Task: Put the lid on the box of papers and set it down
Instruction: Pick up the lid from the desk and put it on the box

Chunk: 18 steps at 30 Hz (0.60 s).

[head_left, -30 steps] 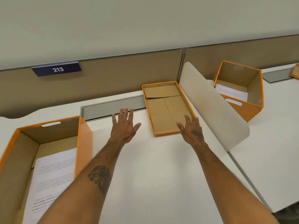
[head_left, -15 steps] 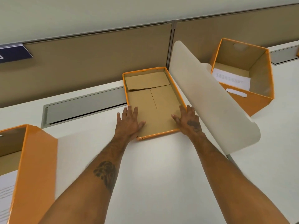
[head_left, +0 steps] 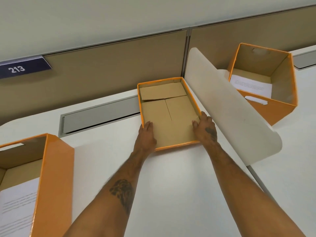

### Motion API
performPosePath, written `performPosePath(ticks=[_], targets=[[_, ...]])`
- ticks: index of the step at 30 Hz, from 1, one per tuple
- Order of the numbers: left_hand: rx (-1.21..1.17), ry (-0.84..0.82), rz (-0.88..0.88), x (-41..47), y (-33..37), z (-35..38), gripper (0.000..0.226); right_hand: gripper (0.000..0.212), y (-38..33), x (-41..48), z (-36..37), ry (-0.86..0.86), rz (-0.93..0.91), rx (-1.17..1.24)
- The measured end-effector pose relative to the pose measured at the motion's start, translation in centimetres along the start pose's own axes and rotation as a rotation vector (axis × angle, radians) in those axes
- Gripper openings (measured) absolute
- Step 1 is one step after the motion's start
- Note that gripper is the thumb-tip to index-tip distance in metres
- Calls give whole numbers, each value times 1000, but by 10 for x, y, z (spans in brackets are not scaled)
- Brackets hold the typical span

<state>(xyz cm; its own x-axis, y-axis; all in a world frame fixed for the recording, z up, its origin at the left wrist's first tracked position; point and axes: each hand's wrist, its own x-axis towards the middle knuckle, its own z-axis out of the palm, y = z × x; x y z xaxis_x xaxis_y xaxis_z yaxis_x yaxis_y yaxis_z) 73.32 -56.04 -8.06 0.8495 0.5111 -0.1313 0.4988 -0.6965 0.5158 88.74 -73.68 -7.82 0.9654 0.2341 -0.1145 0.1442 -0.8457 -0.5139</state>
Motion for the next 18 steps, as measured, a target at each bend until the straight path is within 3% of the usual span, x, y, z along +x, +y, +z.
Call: performPosePath(ticks=[5, 10, 15, 18], targets=[[-12, 56, 28, -17, -9, -34, 55, 54, -22, -19, -24, -27, 131, 190], [-4, 101, 109, -50, -29, -86, 51, 33, -48, -48, -53, -235, 257, 599], [-74, 113, 159, -92, -47, -145, 50, 28, -109, -97, -90, -335, 141, 794], [-177, 61, 132, -114, -53, -188, 29, 25, -157, -136, -113, -256, 45, 802]])
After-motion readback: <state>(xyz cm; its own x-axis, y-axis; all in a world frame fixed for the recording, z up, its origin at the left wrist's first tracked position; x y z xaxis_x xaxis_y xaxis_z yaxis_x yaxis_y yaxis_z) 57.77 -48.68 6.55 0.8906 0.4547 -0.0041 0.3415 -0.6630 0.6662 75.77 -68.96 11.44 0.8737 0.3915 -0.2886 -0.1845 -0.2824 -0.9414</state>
